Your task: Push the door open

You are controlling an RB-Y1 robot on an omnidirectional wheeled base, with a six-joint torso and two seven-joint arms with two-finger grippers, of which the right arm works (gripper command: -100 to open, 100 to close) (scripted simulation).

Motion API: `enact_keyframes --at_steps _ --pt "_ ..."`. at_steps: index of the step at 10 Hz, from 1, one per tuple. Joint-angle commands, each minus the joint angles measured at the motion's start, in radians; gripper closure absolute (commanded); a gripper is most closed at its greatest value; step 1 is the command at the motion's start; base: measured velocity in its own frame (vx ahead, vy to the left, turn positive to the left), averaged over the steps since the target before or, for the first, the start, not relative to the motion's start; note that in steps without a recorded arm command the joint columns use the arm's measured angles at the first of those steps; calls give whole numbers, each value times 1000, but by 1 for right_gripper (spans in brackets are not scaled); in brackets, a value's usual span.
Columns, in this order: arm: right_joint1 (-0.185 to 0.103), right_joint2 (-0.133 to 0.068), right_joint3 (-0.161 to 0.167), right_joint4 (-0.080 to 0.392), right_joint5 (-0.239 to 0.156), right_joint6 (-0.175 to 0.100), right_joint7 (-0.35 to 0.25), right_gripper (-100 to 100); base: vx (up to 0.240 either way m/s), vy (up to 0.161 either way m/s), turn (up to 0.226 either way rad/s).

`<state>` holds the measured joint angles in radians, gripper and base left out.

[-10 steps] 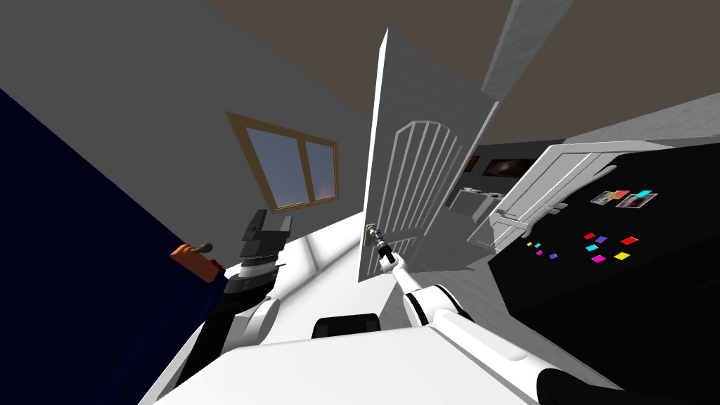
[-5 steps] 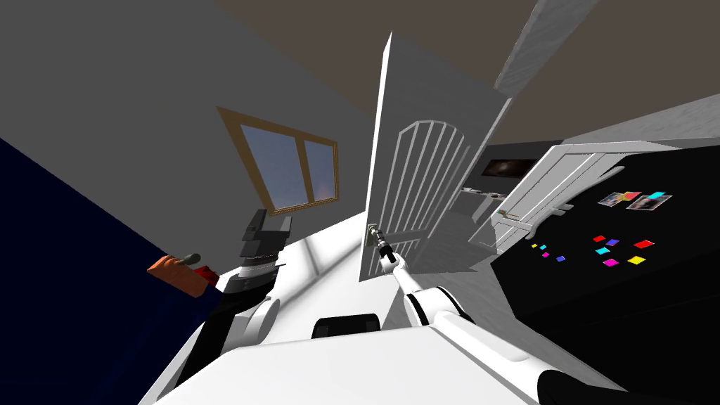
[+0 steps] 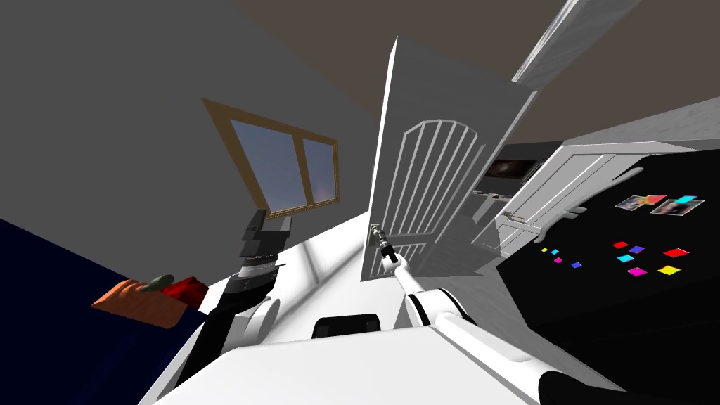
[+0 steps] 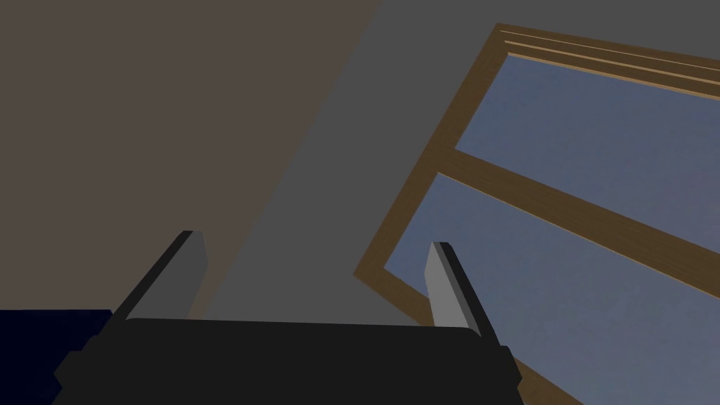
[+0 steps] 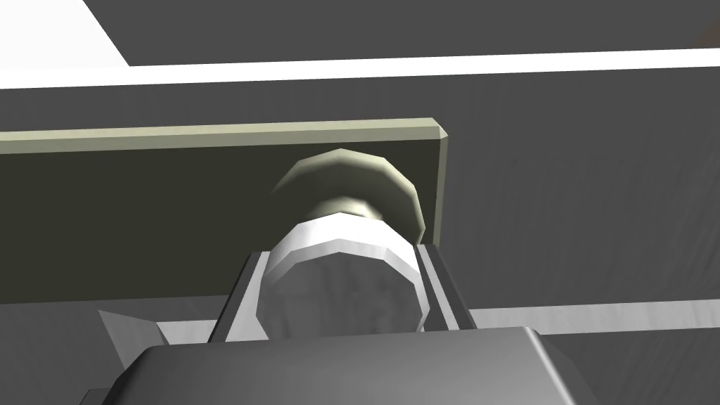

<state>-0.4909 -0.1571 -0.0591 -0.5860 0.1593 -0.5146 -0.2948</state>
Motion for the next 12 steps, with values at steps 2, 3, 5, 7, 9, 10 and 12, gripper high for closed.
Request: enact_keyframes --at_steps 2,3,5,7,9,10,12 --pt "-2 -14 -36 4 -14 -6 21 100 201 102 -50" --pt "0 -18 -46 4 -19 -6 27 100 191 92 -58" --pt "2 -23 -63 5 -26 -4 37 100 141 89 -47" --pt "4 -26 -75 5 -31 -3 43 100 170 121 -70" --pt "7 -31 -92 6 -39 -2 54 100 132 72 -40" --pt "9 -37 -110 6 -46 0 64 100 165 123 -103" --pt "12 -42 -128 7 -54 1 74 100 172 114 -65"
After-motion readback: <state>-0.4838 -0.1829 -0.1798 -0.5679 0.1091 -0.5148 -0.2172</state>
